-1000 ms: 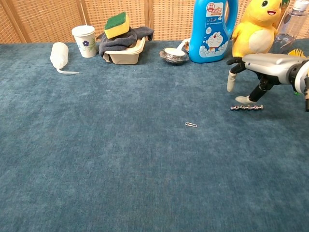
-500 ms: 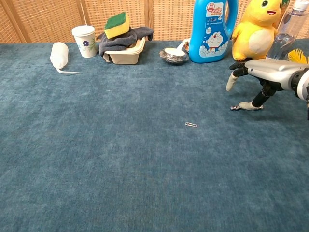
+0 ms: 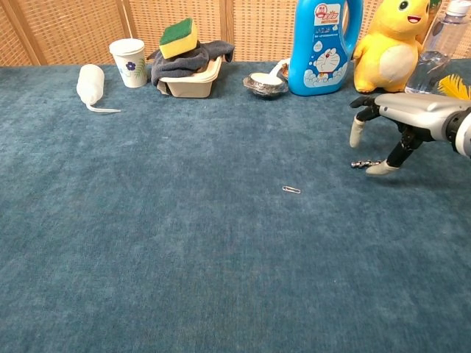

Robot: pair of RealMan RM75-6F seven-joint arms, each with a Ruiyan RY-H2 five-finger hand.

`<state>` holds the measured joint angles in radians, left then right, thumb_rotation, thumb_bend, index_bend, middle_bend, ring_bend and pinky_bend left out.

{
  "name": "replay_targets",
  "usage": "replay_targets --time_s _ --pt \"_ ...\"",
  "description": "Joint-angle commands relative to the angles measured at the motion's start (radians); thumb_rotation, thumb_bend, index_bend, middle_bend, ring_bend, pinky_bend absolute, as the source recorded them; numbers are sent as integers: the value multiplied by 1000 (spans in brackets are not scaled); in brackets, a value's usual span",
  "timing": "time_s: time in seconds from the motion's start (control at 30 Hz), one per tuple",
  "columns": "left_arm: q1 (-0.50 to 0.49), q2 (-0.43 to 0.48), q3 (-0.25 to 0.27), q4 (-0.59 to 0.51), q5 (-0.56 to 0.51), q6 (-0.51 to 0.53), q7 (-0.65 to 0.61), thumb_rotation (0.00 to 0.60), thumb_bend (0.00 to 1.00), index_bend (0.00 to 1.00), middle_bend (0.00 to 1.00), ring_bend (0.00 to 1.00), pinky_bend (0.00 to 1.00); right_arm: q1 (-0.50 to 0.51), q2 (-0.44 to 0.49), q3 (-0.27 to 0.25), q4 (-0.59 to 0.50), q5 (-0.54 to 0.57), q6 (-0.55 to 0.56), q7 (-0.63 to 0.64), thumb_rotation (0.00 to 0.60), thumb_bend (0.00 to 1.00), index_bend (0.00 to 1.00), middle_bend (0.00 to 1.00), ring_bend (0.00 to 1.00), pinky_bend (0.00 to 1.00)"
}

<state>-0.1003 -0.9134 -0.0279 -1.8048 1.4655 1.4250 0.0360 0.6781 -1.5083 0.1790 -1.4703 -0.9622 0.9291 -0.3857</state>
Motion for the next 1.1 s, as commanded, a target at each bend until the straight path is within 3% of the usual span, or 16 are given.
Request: replay_targets --time_s 0.03,0.5,1.1 --pt "0 0 0 0 0 0 -1 600 221 0 0 0 0 1 -5 -1 3 -2 2 5 600 244 433 0 0 0" --pt "-1 1 1 2 2 -2 -11 600 221 0 0 0 0 17 -32 0 35 16 1 -10 600 347 439 0 0 0" --pt "-1 3 3 1 3 -5 -16 600 221 0 0 0 0 21 -67 -19 84 21 14 -38 600 352 475 0 0 0"
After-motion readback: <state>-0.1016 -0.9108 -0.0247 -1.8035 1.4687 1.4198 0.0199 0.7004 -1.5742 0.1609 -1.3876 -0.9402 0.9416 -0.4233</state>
